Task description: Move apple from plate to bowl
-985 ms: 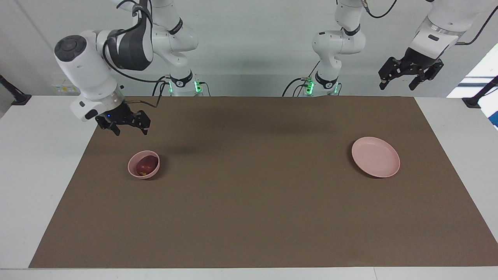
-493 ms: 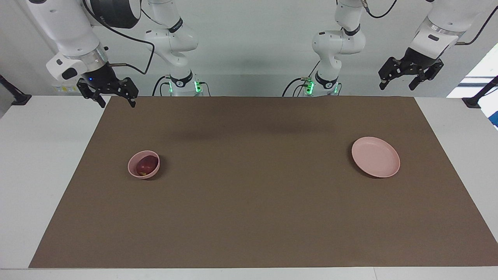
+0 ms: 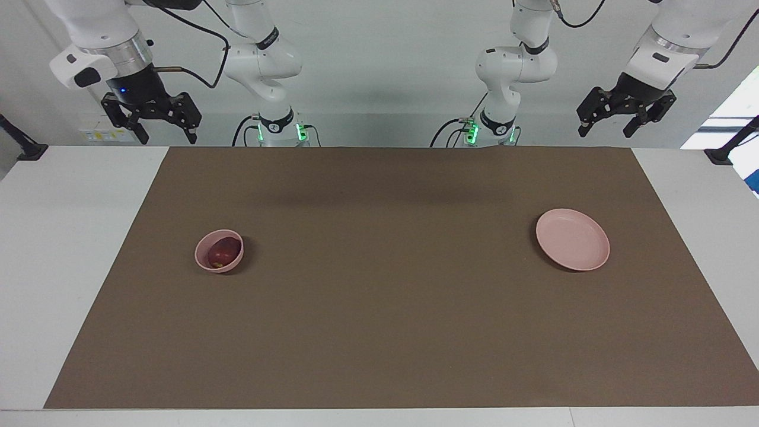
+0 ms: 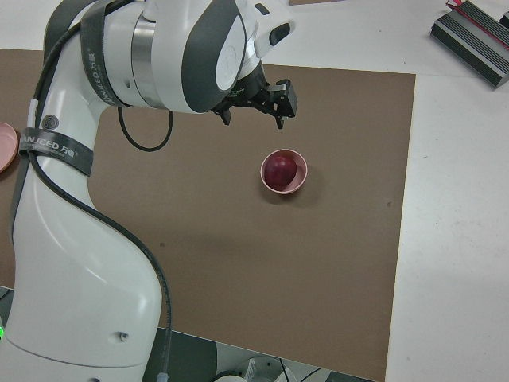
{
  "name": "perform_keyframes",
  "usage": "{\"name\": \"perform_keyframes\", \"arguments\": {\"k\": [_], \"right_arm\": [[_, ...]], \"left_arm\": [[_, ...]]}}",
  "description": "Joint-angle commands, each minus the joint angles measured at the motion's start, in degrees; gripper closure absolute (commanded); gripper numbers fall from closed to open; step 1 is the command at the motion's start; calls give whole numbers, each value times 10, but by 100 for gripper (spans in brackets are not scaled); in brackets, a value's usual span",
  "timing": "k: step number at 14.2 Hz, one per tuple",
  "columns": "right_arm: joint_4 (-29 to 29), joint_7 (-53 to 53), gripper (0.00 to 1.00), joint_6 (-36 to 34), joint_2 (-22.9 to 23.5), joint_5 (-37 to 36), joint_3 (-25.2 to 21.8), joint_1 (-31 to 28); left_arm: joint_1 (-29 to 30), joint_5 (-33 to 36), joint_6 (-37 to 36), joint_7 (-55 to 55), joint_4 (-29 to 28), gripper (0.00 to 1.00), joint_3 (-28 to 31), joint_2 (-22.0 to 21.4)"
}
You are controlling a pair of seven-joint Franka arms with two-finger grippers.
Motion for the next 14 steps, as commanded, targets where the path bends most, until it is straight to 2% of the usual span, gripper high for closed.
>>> {"name": "perform_keyframes", "arguments": {"k": [1,7,9,14], "right_arm": [[1,-41,0,-11,-18,-13,3,-9],[31,-23,0,-65,-40,4,3,-7],[26,9,0,-76,-51,7,8,-5],[-8,0,0,-68,-73,2,10,1]], "left_arm": [[1,3,-3,-5,-16,0,0,-15],[1,3,-4,-5,-16,0,0,-15],[1,3,-4,-5,-16,0,0,-15],[1,3,-3,-5,-16,0,0,-15]]}}
